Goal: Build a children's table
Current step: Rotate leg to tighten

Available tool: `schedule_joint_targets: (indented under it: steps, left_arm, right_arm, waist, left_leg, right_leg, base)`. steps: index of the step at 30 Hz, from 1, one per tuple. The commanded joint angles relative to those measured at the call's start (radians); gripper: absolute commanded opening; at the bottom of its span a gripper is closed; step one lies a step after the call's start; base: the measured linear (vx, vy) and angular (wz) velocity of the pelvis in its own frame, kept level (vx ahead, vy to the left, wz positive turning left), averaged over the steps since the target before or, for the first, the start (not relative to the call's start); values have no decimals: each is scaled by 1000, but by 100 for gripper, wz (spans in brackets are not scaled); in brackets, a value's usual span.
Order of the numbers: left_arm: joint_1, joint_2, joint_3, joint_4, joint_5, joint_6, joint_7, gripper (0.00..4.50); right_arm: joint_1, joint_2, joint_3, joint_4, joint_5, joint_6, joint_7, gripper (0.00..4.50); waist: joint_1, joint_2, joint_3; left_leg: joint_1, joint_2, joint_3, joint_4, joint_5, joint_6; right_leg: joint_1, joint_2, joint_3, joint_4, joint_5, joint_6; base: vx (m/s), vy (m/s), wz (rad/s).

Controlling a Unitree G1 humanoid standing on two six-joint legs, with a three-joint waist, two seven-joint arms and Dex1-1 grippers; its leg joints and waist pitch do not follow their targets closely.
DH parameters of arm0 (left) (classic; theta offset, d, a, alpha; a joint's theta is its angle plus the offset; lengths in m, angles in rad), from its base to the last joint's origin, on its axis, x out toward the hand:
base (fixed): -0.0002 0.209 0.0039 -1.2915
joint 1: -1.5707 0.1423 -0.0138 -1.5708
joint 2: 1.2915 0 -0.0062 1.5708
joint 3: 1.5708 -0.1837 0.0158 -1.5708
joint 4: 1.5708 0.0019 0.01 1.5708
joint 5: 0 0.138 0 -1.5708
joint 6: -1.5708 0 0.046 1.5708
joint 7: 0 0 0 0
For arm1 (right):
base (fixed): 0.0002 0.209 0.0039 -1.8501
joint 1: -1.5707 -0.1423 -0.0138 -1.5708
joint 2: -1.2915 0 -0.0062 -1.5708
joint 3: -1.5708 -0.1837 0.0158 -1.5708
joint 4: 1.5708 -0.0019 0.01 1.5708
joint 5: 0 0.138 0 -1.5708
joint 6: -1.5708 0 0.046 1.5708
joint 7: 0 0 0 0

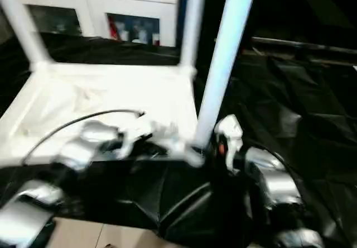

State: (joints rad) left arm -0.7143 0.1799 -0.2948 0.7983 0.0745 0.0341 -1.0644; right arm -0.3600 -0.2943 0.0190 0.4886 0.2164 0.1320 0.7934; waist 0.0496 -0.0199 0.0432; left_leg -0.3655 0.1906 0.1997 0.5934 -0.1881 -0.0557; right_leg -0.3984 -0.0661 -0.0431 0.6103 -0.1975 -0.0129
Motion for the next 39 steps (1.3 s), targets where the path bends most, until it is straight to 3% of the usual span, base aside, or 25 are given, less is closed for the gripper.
schedule_joint_targets:
  steps: [1, 3, 4, 6, 8, 10, 11, 14, 16, 17, 22, 23, 26, 28, 31, 35, 39]
  left_arm:
    - [-34, -57, 52, 44, -23, -3, 161, 0]
    - [-48, -78, 56, 66, -16, -6, 205, 0]
    - [-71, -112, 53, 105, 3, -13, 272, 0]
    - [-79, -124, 46, 120, 14, -19, 289, 0]
    - [-82, -130, 39, 125, 21, -22, 287, 0]
    - [-89, -136, 30, 142, 27, -32, 270, 0]
    - [-89, -136, 30, 142, 27, -32, 270, 0]
    - [-93, -128, 28, 154, 28, -43, 256, 0]
    - [-80, -100, 24, 134, 15, -48, 185, 0]
    - [-71, -82, 22, 122, 9, -54, 139, 0]
    - [-31, -32, 10, 65, -25, -77, -17, 0]
    - [-3, 0, -2, 21, -44, -83, -98, 0]
    - [14, 21, -10, -5, -53, -84, -146, 0]
    - [46, 64, -23, -69, -78, -57, -233, 0]
    - [76, 106, -34, -148, -105, -13, -312, 0]
    - [97, 138, -35, -194, -111, 8, -360, 0]
    - [109, 152, -29, -214, -108, 17, -373, 0]
  right_arm:
    - [6, 46, 17, 63, -42, 17, -129, 238]
    - [-4, 73, 1, 82, -47, 25, -200, 238]
    - [-24, 121, -15, 113, -61, 33, -313, 236]
    - [-31, 143, -15, 120, -64, 41, -341, 236]
    - [-29, 158, 4, 106, -70, 32, -320, 236]
    - [-22, 177, 29, 81, -75, 10, -277, 236]
    - [-22, 177, 29, 81, -75, 10, -277, 272]
    - [-21, 181, 23, 67, -45, 3, -233, 284]
    - [-11, 139, 59, 37, -44, -12, -134, 308]
    - [-5, 110, 80, 17, -40, -15, -75, 308]
    - [7, 34, 106, -26, -24, -25, 68, 308]
    - [14, -9, 115, -43, -16, -27, 146, 308]
    - [20, -36, 120, -55, -8, -26, 195, 308]
    - [34, -88, 123, -85, 16, -18, 293, 308]
    - [43, -127, 125, -104, 26, -9, 364, 308]
    - [44, -142, 128, -105, 29, -9, 402, 308]
    - [43, -145, 132, -106, 44, 5, 430, 272]
  waist:
    - [1, -12, -52]
    - [0, -13, -51]
    - [-1, -8, -53]
    - [1, -9, -55]
    - [0, -3, -55]
    - [1, -6, -54]
    - [1, -5, -54]
    - [1, -6, -52]
    - [0, -6, -52]
    - [2, -17, -53]
    - [0, -10, -53]
    - [3, -19, -53]
    - [-2, -13, -51]
    - [5, -16, -49]
    - [15, -12, -49]
    - [20, -13, -49]
    - [18, -15, -49]
  left_leg:
    - [11, 40, -26, -73, -217, 19]
    - [11, 39, -24, -71, -210, 29]
    - [11, 37, -22, -69, -196, 35]
    - [9, 38, -23, -70, -179, 39]
    - [9, 38, -22, -69, -180, 47]
    - [8, 38, -22, -70, -190, 53]
    - [8, 38, -22, -70, -193, 53]
    - [9, 39, -23, -72, -214, 55]
    - [9, 41, -24, -73, -222, 52]
    - [7, 39, -23, -71, -217, 61]
    - [6, 46, -24, -71, -191, 81]
    - [5, 46, -25, -70, -185, 80]
    - [4, 47, -21, -70, -193, 92]
    - [8, 50, -21, -72, -200, 85]
    - [9, 55, -19, -73, -194, 78]
    - [9, 54, -18, -74, -200, 68]
    - [10, 52, -19, -74, -203, 57]
  right_leg:
    - [41, -78, 40, -91, -302, -179]
    - [40, -78, 42, -91, -277, -184]
    - [39, -76, 43, -89, -243, -191]
    - [43, -76, 41, -85, -209, -197]
    - [44, -75, 41, -85, -181, -202]
    - [46, -76, 41, -85, -183, -205]
    - [46, -76, 42, -86, -188, -203]
    - [46, -77, 41, -89, -220, -200]
    - [45, -78, 41, -90, -233, -199]
    - [49, -78, 41, -91, -229, -196]
    - [47, -80, 42, -81, -175, -221]
    - [53, -81, 41, -79, -173, -228]
    - [46, -78, 42, -80, -167, -236]
    - [45, -80, 43, -81, -196, -235]
    - [43, -78, 43, -76, -184, -237]
    - [42, -78, 42, -75, -191, -236]
    - [41, -79, 43, -77, -211, -225]
  base:
    - [0, 0, 0]
    - [0, 0, 0]
    - [0, 0, 0]
    - [0, 0, 0]
    - [0, 0, 0]
    - [0, 0, 0]
    - [0, 0, 0]
    - [0, 0, 0]
    - [0, 0, 0]
    - [0, 0, 0]
    - [0, 0, 0]
    - [0, 0, 0]
    - [0, 0, 0]
    - [0, 0, 0]
    - [0, 0, 0]
    - [0, 0, 0]
    - [0, 0, 0]
